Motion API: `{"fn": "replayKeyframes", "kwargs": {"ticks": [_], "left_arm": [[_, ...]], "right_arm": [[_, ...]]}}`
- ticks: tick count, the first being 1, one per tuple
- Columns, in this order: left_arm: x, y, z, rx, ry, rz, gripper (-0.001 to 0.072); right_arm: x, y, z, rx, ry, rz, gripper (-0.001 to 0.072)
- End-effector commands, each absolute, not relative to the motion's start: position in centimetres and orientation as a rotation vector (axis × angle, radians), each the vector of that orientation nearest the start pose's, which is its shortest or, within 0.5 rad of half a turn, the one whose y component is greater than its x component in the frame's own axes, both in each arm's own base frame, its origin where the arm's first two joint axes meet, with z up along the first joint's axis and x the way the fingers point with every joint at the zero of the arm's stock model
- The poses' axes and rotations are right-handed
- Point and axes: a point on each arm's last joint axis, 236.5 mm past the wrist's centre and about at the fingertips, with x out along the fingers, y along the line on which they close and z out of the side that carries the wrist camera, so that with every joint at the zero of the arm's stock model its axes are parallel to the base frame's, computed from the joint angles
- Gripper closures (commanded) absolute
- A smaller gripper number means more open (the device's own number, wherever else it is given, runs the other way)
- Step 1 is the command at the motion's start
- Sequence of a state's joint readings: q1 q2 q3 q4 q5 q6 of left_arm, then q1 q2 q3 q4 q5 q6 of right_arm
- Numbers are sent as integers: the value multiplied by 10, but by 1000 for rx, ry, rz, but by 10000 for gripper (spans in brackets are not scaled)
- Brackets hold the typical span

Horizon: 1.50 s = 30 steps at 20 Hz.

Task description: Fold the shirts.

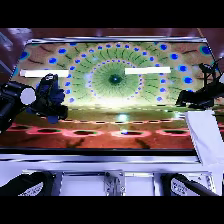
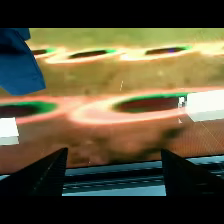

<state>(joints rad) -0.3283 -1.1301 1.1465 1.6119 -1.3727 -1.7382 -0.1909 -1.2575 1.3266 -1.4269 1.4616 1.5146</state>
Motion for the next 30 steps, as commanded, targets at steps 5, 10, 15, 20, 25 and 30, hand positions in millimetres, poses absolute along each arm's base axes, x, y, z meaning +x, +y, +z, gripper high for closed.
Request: {"fn": "replayKeyframes", "kwargs": {"ticks": [5,10,15,20,25,30], "left_arm": [[312,-96,44,115,1348,-135,26],[312,-96,44,115,1348,-135,26],[312,-96,44,115,1348,-135,25],[339,-106,52,79,1224,-150,26],[349,-130,55,8,1178,-221,26],[427,-17,63,-42,1090,65,-13]], "right_arm": [[351,-33,59,198,1372,-11,55],[351,-33,59,198,1372,-11,55],[353,-33,59,201,1366,-11,55],[370,-29,64,219,1293,1,56],[371,-30,65,214,1285,4,55],[384,-33,69,191,1225,8,56]]}}
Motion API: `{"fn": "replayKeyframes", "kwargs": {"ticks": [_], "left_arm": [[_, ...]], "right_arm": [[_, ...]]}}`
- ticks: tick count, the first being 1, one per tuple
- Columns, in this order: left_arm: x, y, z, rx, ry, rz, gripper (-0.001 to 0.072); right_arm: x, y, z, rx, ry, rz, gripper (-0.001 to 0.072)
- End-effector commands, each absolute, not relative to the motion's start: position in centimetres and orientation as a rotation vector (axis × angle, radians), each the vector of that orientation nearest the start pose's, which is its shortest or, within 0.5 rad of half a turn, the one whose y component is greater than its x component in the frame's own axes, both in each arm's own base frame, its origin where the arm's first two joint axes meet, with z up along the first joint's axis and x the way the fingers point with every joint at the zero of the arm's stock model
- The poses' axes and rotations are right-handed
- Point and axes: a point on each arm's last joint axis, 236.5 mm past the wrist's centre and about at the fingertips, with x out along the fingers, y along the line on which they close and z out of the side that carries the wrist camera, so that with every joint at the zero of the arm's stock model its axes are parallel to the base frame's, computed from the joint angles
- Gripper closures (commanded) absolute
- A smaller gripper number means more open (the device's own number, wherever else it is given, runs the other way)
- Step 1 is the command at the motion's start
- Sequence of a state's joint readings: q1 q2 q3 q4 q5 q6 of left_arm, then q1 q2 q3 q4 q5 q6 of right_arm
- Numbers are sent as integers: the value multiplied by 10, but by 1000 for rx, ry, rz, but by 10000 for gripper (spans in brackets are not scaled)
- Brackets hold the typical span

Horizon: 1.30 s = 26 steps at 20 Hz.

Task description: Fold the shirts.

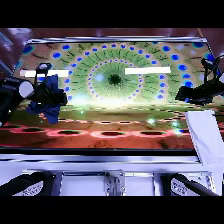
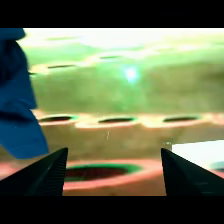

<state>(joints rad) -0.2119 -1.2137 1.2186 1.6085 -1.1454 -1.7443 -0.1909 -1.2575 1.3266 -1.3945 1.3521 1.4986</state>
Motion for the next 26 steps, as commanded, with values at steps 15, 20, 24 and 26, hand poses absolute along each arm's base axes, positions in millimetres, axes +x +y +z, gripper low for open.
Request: {"fn": "replayKeyframes", "kwargs": {"ticks": [15,20,24,26], "left_arm": [[476,110,-101,-287,1368,227,-13],[472,99,-111,-354,1402,221,672],[486,93,-48,-304,1330,176,669],[506,70,30,-245,1160,96,670]], "right_arm": [[391,-21,73,239,1197,43,56],[393,-6,77,297,1189,88,56],[373,1,71,292,1274,120,56],[372,0,71,291,1277,119,56]]}}
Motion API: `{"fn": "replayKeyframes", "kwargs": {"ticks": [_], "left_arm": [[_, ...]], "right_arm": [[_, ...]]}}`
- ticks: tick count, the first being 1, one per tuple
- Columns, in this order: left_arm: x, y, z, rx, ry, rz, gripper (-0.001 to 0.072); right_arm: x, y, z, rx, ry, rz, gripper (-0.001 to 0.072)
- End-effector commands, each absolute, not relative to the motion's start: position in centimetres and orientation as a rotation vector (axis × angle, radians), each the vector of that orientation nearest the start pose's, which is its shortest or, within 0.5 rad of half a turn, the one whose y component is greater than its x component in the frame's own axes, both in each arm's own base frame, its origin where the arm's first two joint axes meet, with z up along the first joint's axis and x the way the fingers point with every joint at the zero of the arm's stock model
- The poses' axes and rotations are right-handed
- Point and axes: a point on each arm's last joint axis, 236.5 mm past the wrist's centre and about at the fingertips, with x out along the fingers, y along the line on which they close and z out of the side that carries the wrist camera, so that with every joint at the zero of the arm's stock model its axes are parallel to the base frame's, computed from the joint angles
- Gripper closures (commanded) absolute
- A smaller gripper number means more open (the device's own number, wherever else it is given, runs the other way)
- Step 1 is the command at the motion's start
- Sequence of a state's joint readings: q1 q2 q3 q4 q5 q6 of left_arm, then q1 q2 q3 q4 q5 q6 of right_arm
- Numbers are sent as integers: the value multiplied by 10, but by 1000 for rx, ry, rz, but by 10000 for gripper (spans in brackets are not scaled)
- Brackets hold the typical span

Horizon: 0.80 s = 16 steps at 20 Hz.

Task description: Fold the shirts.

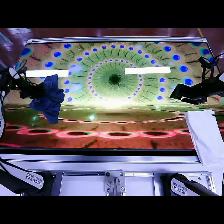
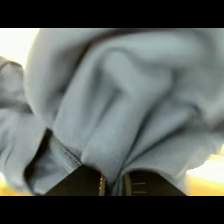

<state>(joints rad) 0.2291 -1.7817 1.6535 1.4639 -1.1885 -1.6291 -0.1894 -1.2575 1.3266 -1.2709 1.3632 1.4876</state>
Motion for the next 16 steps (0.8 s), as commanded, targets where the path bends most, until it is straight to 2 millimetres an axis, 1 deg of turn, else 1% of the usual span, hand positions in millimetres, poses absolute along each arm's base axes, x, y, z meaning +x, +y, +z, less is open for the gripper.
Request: {"fn": "replayKeyframes", "kwargs": {"ticks": [1,2,3,4,5,6,7,8,9,10,11,12,13,14,15,16], "left_arm": [[511,49,79,-226,1059,37,670],[510,22,130,-224,956,-28,670],[505,-6,179,-210,855,-96,670],[494,-33,227,-195,753,-158,670],[477,-61,278,-177,637,-224,670],[454,-88,326,-166,527,-292,670],[431,-114,368,-173,423,-363,670],[404,-139,410,-191,306,-445,670],[379,-157,446,-221,203,-511,670],[356,-170,474,-251,120,-564,670],[337,-181,494,-270,61,-608,670],[325,-190,501,-271,45,-644,670],[319,-197,495,-262,73,-665,670],[319,-203,478,-246,138,-676,670],[324,-206,451,-230,235,-671,670],[330,-207,416,-221,355,-649,670]], "right_arm": [[372,1,71,292,1277,120,56],[373,1,71,289,1274,123,56],[373,1,72,275,1271,132,56],[372,1,74,264,1264,140,57],[372,1,79,249,1248,150,57],[370,2,88,229,1224,159,57],[368,1,98,207,1190,164,57],[367,1,113,183,1141,166,57],[365,0,129,163,1085,162,56],[363,0,148,144,1019,155,56],[360,0,166,131,958,149,56],[355,0,184,117,899,140,57],[348,1,199,106,856,136,57],[342,2,207,99,835,137,57],[335,4,211,95,834,140,57],[327,6,209,94,857,149,56]]}}
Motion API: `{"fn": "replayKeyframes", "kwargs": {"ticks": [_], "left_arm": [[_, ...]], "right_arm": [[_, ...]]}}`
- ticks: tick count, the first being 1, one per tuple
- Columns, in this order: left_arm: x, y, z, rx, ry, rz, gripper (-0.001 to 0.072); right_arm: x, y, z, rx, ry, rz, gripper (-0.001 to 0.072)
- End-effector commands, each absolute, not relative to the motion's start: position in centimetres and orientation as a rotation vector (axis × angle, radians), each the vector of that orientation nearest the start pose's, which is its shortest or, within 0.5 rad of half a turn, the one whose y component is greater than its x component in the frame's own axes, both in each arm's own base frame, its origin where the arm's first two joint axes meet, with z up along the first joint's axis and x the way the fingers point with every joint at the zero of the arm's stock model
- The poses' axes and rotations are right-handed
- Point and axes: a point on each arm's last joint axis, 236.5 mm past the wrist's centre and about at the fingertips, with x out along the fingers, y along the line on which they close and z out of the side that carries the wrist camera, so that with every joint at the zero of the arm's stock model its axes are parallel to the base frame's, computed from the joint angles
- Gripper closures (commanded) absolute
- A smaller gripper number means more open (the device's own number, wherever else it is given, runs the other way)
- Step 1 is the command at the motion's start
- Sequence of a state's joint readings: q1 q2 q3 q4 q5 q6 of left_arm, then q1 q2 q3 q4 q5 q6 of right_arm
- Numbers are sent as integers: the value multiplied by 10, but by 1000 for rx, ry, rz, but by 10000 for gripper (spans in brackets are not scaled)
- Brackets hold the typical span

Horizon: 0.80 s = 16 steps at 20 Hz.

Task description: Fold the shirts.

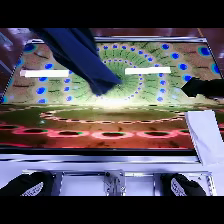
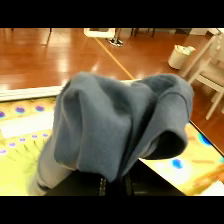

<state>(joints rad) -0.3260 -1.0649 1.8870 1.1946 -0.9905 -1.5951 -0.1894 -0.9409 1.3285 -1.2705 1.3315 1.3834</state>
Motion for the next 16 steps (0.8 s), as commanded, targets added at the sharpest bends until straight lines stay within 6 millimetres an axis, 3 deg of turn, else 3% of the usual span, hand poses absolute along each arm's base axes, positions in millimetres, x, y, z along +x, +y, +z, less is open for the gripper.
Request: {"fn": "replayKeyframes", "kwargs": {"ticks": [1,4,8,10,11,13,14,16], "left_arm": [[334,-208,379,-199,470,-628,670],[338,-208,251,-179,811,-566,670],[317,-191,80,-235,1187,-416,670],[309,-175,28,-285,1295,-329,670],[309,-169,14,-313,1330,-298,670],[319,-160,4,-371,1353,-259,665],[328,-155,6,-415,1342,-245,548],[345,-136,21,-473,1301,-207,10]], "right_arm": [[320,8,201,95,901,158,56],[304,19,155,147,1055,202,57],[284,48,51,338,1221,255,57],[278,58,16,422,1258,260,57],[276,63,5,453,1278,271,57],[279,68,-6,486,1305,287,57],[283,70,-10,503,1308,291,57],[287,74,-14,520,1312,311,56]]}}
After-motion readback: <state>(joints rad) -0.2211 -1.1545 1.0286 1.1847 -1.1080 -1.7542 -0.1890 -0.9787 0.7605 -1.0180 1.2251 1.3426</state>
